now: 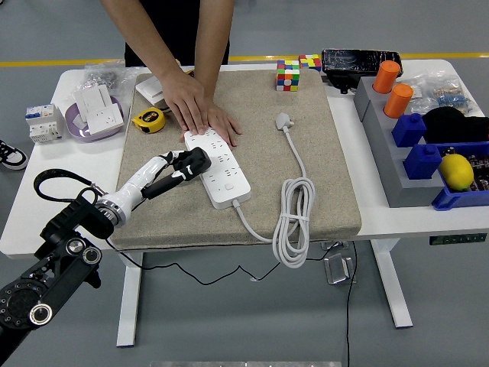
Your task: Pick up the plug,place it near the board,insert it into the board,press the button
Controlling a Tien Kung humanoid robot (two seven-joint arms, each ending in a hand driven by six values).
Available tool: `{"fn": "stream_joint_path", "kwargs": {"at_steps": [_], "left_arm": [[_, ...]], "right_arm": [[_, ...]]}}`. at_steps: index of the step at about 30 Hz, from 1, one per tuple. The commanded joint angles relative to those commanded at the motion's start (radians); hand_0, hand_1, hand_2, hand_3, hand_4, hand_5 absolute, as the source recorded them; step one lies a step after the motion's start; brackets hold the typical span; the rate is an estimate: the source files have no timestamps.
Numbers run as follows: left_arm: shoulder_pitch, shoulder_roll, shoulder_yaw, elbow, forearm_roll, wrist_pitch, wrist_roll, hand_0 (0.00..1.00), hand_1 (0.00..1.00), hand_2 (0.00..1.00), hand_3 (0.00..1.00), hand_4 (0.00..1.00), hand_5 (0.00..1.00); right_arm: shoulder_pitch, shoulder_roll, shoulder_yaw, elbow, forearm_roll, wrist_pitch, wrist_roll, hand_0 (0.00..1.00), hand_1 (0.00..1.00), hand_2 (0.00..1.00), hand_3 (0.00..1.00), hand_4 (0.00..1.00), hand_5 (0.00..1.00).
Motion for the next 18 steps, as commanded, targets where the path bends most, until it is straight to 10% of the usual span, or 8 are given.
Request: {"fn": "stream_joint_path", "kwargs": {"at_steps": [18], "left_arm": [[-0.08, -0.006, 0.089, 0.052, 0.096, 0.018, -0.02, 0.998, 0.968, 0.922, 0.895, 0.998, 0.998]], "right_arm": [[0.004, 0.001, 0.004, -0.002, 0.001, -0.001, 0.0, 0.894, 0.81, 0.779, 0.81, 0.998, 0.998]]}}
